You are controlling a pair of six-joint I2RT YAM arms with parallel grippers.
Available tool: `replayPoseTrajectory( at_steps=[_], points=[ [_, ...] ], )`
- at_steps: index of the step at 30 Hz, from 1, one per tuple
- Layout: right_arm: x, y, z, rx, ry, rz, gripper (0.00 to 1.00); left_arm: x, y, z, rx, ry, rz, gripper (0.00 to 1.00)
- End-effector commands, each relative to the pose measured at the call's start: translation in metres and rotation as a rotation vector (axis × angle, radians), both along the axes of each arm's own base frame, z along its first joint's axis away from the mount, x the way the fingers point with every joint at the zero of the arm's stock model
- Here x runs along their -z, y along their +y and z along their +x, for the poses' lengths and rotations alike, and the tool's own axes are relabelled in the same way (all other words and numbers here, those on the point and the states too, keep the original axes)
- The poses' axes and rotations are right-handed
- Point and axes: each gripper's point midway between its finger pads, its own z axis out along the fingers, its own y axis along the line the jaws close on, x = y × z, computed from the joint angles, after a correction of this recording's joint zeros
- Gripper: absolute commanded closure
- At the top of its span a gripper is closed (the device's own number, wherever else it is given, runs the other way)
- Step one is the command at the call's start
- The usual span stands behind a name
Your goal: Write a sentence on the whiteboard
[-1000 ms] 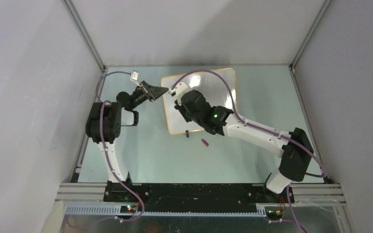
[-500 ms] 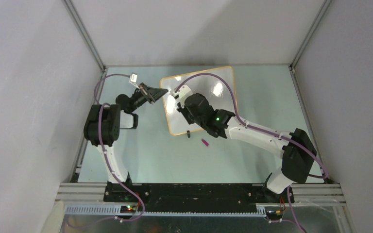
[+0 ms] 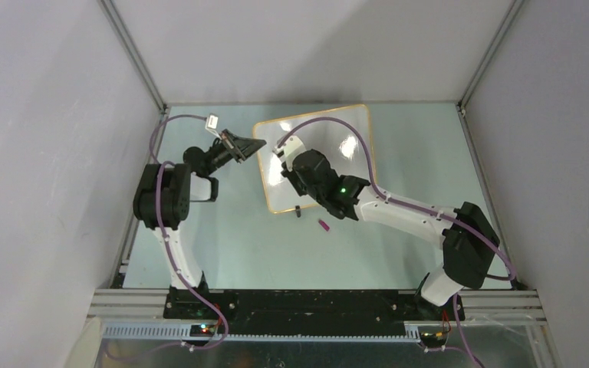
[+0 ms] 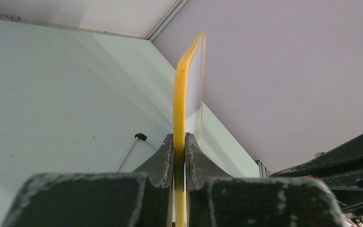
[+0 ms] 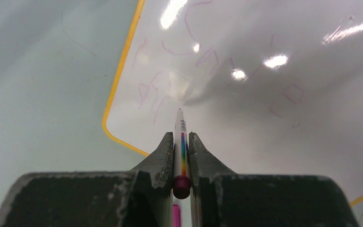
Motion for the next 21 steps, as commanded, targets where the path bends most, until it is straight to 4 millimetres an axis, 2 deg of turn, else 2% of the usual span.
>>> replayPoseTrajectory(
  at_steps=[1, 13, 21],
  points=[
    [-0.006, -0.006, 0.005, 0.027, -0.044, 0.019, 1.0, 0.016, -0.013, -0.008, 0.06, -0.034, 0.101, 1.0],
    [-0.002, -0.004, 0.004, 0.033, -0.061, 0.007, 1.0, 0.017, -0.016, -0.005, 0.07, -0.024, 0.101, 1.0],
    [-0.008, -0.003, 0.001, 0.024, -0.074, 0.04, 1.0, 0.023, -0.011, 0.002, 0.034, -0.01, 0.215, 1.0]
  ],
)
